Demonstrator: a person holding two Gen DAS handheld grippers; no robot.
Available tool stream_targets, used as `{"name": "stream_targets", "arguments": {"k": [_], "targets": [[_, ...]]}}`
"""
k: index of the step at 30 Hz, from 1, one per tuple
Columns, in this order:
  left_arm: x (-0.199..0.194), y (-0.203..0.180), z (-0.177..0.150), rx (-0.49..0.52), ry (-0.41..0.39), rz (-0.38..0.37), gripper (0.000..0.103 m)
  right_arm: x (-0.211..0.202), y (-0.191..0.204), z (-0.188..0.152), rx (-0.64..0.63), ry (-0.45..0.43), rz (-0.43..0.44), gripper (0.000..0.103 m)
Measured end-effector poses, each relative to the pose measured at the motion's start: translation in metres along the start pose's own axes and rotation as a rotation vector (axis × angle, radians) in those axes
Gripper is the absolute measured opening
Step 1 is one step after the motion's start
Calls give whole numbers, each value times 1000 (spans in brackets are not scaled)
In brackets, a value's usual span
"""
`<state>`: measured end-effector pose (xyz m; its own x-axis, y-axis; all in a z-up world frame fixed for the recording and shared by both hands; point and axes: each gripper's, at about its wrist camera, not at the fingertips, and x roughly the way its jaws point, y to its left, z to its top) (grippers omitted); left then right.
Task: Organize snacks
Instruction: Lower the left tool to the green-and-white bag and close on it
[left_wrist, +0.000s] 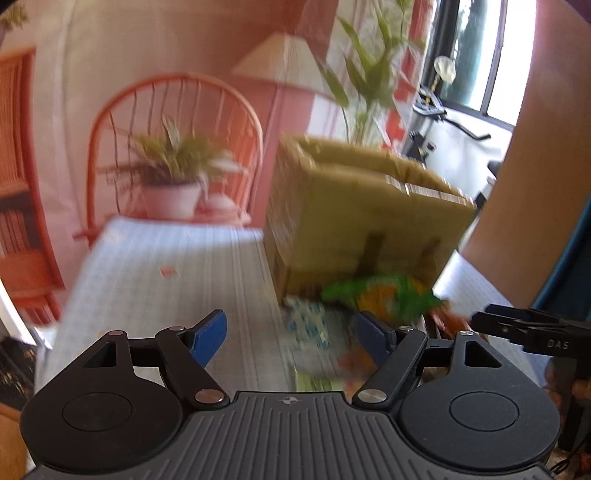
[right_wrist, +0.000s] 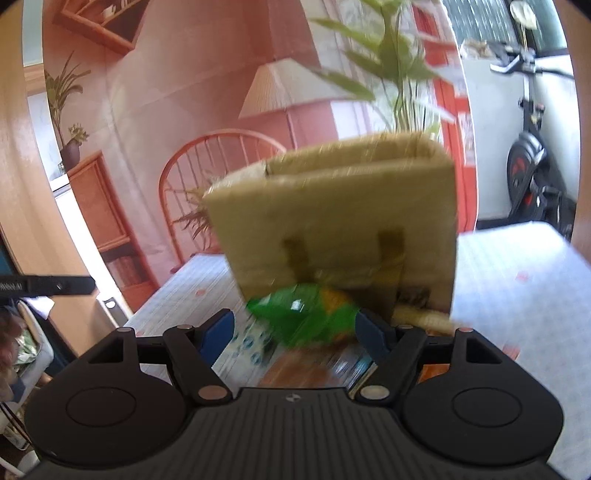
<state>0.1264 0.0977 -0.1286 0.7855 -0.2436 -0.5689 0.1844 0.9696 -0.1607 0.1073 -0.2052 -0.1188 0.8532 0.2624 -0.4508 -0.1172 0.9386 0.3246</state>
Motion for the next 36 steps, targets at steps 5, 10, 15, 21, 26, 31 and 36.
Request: {"name": "stream_targets", "arguments": {"k": [5, 10, 15, 21, 26, 31, 36], "targets": [[13, -3, -33, 21, 72, -38, 80, 7, 14, -29, 25, 53, 27, 75], [25, -6, -50, 48, 123, -71, 80, 12, 21, -47, 44, 102, 55, 75], [30, -7, -58, 44, 133, -95, 80, 16, 20, -54, 76, 134, 60, 75], [34, -14, -68, 47, 164, -126, 80, 19, 20, -65, 107, 173, 71, 75], [37, -15, -72, 48, 182, -137, 80, 23, 18, -70, 124, 204, 77, 80], [41, -14, -77, 37, 202, -149, 80, 27, 16, -74, 142, 230, 79, 85], [48, -16, -83, 35, 224, -160, 79, 36, 10, -81, 199, 267, 94, 86]]}}
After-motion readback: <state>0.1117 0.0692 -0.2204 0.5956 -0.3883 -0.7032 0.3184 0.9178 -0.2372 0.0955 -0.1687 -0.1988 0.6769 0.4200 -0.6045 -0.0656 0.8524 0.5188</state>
